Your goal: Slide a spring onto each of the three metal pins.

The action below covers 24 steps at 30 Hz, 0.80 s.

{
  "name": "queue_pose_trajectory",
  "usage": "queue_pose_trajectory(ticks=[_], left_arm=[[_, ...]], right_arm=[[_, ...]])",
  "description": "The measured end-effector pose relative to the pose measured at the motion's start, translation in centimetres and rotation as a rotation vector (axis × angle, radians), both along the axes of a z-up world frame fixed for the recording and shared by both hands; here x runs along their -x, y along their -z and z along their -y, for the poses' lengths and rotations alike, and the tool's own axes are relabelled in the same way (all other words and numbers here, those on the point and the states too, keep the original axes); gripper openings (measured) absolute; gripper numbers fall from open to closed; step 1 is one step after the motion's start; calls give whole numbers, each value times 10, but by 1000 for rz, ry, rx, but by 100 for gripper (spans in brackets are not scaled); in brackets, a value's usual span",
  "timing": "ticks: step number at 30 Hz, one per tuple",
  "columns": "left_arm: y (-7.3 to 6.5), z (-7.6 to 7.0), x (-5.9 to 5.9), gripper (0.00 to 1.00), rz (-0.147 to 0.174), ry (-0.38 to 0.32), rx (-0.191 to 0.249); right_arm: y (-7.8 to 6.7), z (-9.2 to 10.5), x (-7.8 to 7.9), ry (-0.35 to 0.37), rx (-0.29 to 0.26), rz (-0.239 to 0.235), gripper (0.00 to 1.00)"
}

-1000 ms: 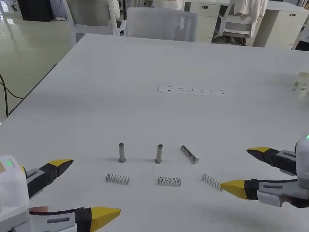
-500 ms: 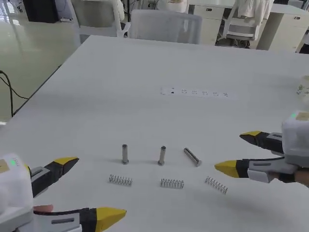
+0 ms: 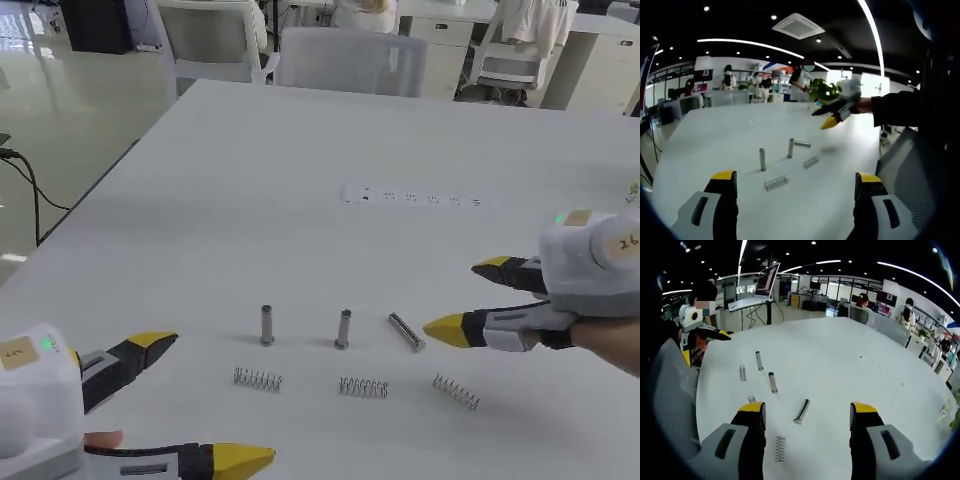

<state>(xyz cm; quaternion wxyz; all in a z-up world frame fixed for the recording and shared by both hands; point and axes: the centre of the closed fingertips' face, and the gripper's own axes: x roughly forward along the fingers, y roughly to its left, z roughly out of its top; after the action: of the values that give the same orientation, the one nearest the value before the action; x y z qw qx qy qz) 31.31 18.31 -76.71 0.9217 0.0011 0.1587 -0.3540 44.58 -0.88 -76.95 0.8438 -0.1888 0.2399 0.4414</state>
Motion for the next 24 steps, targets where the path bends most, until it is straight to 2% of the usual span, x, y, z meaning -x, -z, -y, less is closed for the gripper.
queue_pose_trajectory(ticks=[7, 16, 21, 24], left_arm=[[1, 0, 0, 95, 16, 8, -26], [4, 0, -3, 95, 32, 14, -42], [5, 2, -2, 95, 36, 19, -45], [6, 2, -2, 94, 34, 21, -46]], right_arm=[[4, -10, -8, -12, 18, -18, 68], [17, -17, -14, -20, 53, -55, 67], [24, -20, -18, -22, 74, -74, 64], [30, -23, -20, -16, 96, -96, 60]])
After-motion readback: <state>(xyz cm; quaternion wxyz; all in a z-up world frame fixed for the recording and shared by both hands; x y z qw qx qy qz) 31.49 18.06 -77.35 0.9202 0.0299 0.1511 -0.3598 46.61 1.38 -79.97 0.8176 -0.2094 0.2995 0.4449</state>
